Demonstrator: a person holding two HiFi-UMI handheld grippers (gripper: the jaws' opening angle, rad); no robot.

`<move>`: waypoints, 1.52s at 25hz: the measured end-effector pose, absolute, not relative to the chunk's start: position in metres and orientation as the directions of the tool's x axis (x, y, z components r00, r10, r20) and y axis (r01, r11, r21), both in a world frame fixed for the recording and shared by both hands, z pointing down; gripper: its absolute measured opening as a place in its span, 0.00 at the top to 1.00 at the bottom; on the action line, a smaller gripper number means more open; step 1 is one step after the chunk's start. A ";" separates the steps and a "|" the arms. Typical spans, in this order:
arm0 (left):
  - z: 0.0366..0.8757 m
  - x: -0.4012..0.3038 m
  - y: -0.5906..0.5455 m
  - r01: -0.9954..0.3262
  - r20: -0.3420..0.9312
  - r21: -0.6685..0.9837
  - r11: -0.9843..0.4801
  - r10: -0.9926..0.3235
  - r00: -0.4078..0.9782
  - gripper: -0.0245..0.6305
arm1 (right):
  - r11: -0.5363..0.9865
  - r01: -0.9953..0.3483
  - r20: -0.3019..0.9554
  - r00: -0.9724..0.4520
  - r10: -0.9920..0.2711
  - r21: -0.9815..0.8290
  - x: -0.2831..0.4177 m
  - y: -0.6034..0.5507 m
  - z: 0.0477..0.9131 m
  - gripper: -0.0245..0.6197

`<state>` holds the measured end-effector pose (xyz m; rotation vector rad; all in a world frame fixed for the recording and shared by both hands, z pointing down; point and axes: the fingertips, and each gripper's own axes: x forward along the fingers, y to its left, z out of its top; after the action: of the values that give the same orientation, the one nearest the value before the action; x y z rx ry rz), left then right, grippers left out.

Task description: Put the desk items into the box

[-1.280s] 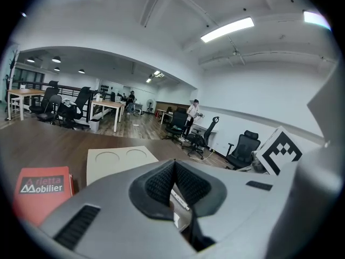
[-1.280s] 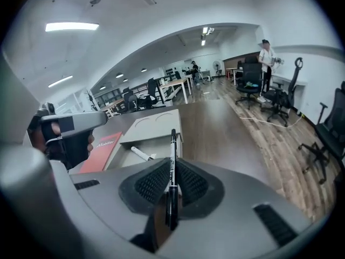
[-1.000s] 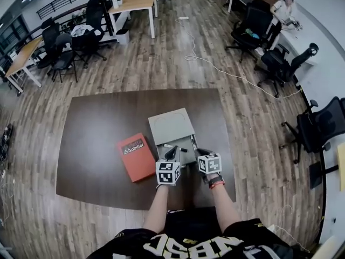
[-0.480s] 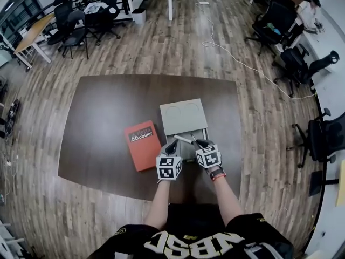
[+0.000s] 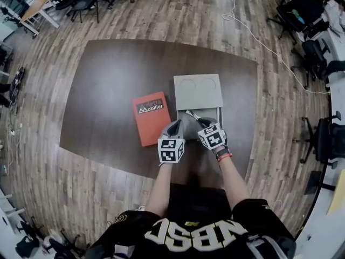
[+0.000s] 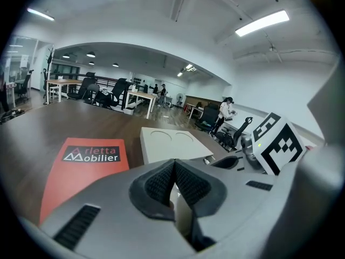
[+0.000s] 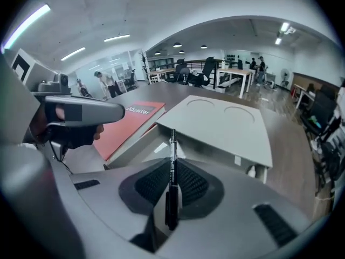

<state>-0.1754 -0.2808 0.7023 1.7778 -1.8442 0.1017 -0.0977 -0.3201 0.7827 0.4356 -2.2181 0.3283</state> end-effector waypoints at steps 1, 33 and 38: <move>0.703 -0.177 -0.279 -0.938 0.446 0.325 0.117 -0.894 0.043 0.94 | 0.916 -0.390 0.781 -0.598 -0.180 -0.088 -0.102 -0.316 0.785 0.88; 0.646 -0.174 -0.258 -0.968 0.358 0.250 0.033 -0.932 0.061 0.94 | 0.849 -0.525 0.686 -0.636 -0.354 -0.049 -0.089 -0.314 0.730 0.81; 0.620 -0.171 -0.253 -0.974 0.301 0.228 -0.015 -0.950 0.085 0.94 | 0.769 -0.634 0.593 -0.652 -0.472 -0.085 -0.062 -0.313 0.688 0.83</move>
<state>-0.1708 -0.2527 0.6203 1.9997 -1.8991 0.0880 -0.0618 -0.3130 0.6883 0.8249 -2.4047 0.3856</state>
